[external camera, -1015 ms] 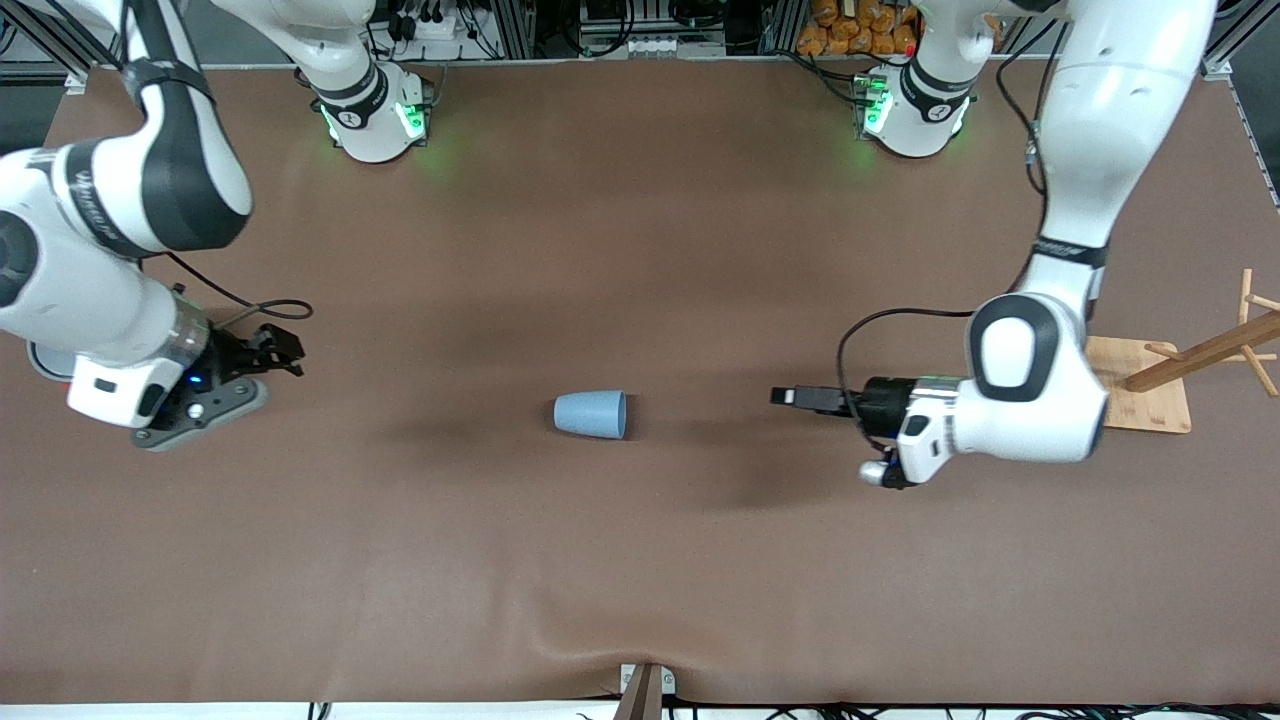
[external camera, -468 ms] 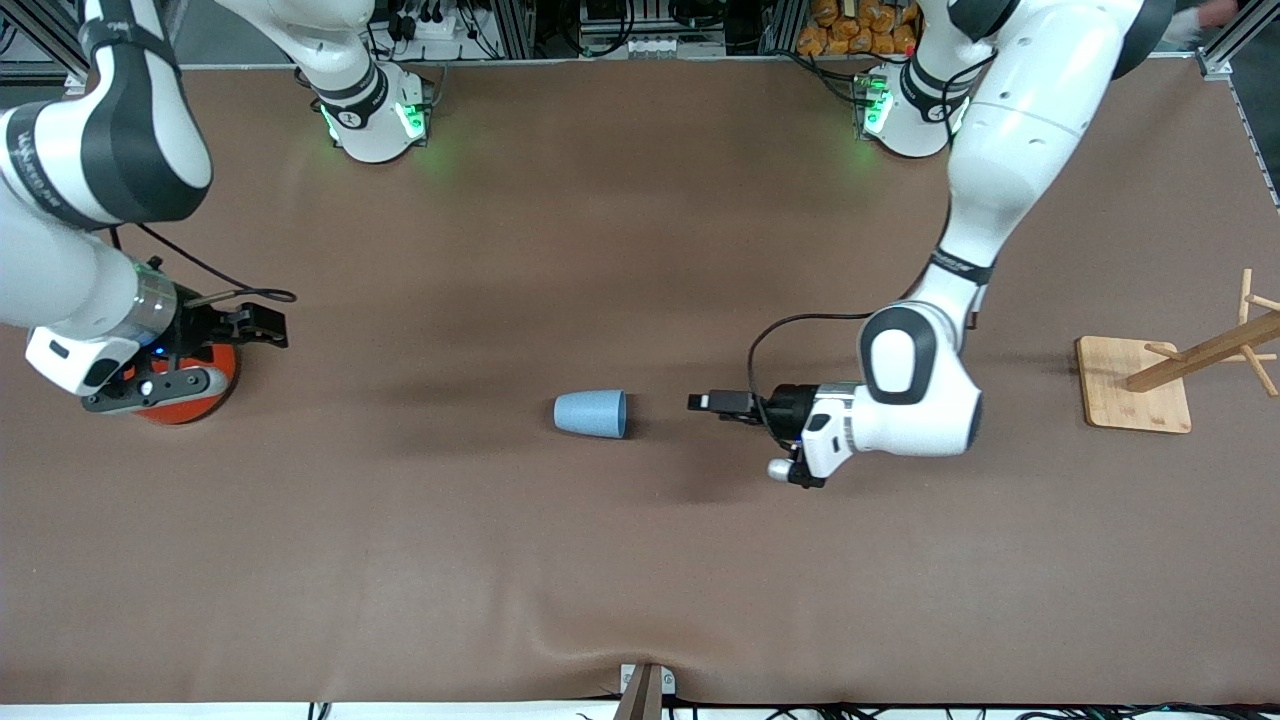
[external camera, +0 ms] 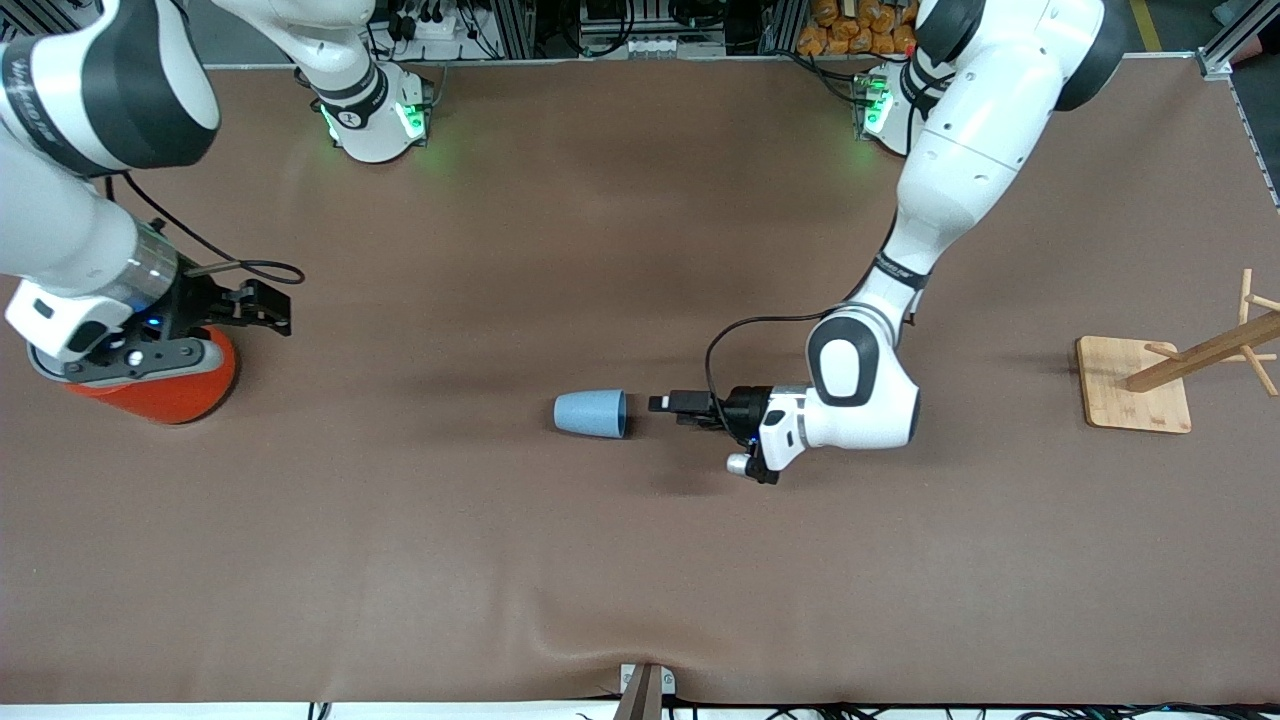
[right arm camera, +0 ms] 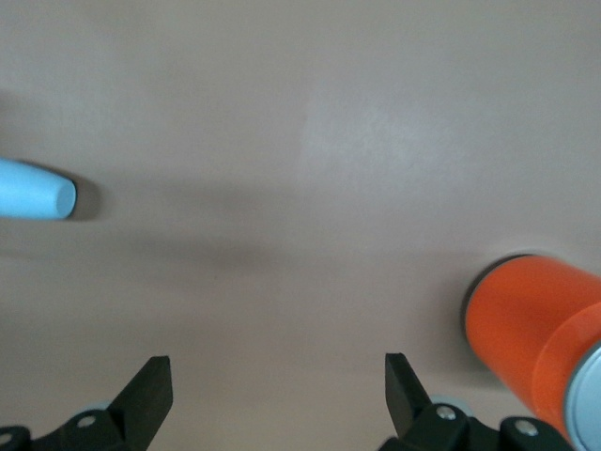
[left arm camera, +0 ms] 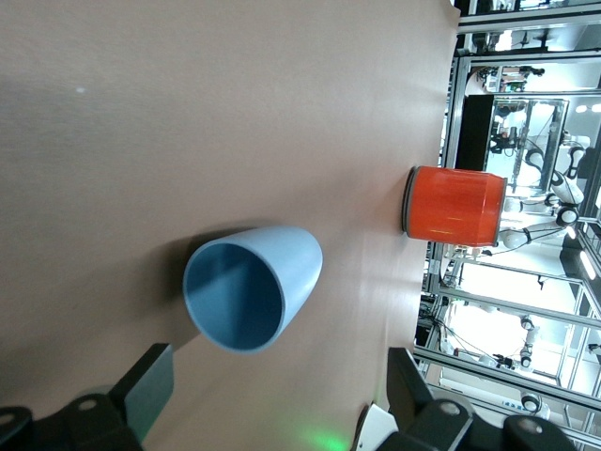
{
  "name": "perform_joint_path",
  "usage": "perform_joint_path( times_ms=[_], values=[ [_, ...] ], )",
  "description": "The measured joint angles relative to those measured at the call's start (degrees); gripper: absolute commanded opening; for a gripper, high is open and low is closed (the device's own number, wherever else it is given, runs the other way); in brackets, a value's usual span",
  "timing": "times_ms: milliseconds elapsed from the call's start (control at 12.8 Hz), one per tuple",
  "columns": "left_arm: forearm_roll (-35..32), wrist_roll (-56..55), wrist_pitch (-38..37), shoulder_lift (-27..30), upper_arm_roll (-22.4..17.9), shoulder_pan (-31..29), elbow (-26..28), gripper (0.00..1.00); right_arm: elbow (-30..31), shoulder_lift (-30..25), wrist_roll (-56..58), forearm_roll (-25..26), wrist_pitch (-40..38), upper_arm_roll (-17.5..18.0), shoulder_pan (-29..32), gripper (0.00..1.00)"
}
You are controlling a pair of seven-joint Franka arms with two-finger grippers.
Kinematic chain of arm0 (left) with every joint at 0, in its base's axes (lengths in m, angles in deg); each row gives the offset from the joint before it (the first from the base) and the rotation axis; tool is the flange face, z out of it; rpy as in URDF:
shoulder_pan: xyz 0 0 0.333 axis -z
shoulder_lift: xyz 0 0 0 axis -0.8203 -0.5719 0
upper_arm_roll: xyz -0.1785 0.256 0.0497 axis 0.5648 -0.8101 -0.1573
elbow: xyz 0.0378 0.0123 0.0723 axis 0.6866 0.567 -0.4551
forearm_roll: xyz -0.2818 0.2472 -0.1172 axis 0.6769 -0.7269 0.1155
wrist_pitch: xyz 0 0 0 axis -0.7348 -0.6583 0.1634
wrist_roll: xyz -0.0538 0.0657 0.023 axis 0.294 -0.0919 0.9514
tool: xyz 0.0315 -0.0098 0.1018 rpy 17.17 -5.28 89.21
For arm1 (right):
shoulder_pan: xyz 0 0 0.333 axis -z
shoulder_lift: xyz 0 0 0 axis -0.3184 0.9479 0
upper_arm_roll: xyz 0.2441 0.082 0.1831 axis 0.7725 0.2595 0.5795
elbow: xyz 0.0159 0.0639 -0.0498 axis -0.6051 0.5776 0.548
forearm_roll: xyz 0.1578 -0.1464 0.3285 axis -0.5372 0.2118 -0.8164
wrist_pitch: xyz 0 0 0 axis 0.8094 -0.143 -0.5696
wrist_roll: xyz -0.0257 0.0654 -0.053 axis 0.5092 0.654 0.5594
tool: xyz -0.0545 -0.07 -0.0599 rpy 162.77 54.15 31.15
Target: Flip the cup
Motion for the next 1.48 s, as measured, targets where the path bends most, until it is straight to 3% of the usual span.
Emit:
perform_joint_path(
  times_ms=[156, 234, 468, 702, 937, 1015, 1093, 1171, 1327, 1483],
  values=[
    [0.1, 0.0, 2.6, -1.5, 0.0, 1.7, -1.7, 1.0, -1.3, 0.0, 0.0, 0.0, -1.9, -0.8, -0.2, 1.0],
    [0.1, 0.0, 3.6, -2.0, 0.0, 2.3, -2.3, 1.0, -1.9, -0.1, 0.0, 0.0, -2.9, -3.0, -1.4, 1.0],
    [2.8, 0.1, 5.9, -3.8, 0.0, 4.6, -4.5, 1.0, -4.3, -0.7, 0.2, -0.2, -4.7, -14.7, -8.0, 1.0],
    [3.3, 0.3, 7.2, -4.8, 0.0, 5.9, -5.5, 1.0, -4.8, -3.3, 0.1, -3.4, -10.5, -21.3, -12.7, 1.0],
    [5.5, 1.8, 7.7, -6.2, 0.0, 6.6, -6.9, 1.0, -5.7, -4.3, -0.9, -4.1, -13.2, -23.9, -13.8, 1.0],
    [6.6, 2.1, 7.9, -6.5, 0.0, 7.0, -7.3, 0.94, -6.4, -4.3, -2.1, -4.1, -14.4, -24.1, -13.7, 1.0],
    [7.3, 2.4, 8.3, -6.6, -0.1, 7.6, -7.5, 0.61, -7.1, -4.3, -2.8, -4.2, -15.1, -24.0, -13.4, 1.0],
    [7.6, 3.0, 8.8, -6.7, -0.1, 8.1, -7.7, 0.37, -7.6, -4.3, -3.1, -4.2, -15.4, -23.8, -13.1, 1.0],
    [7.7, 6.1, 9.2, -6.8, -0.2, 8.5, -7.8, 0.03, -8.4, -4.3, -3.2, -4.2, -15.8, -22.0, -11.2, 1.0],
    [7.8, 8.5, 9.2, -7.2, -0.5, 8.4, -7.8, 0.0, -9.2, -4.3, -3.4, -4.2, -16.6, -20.5, -9.7, 1.0]
  ],
)
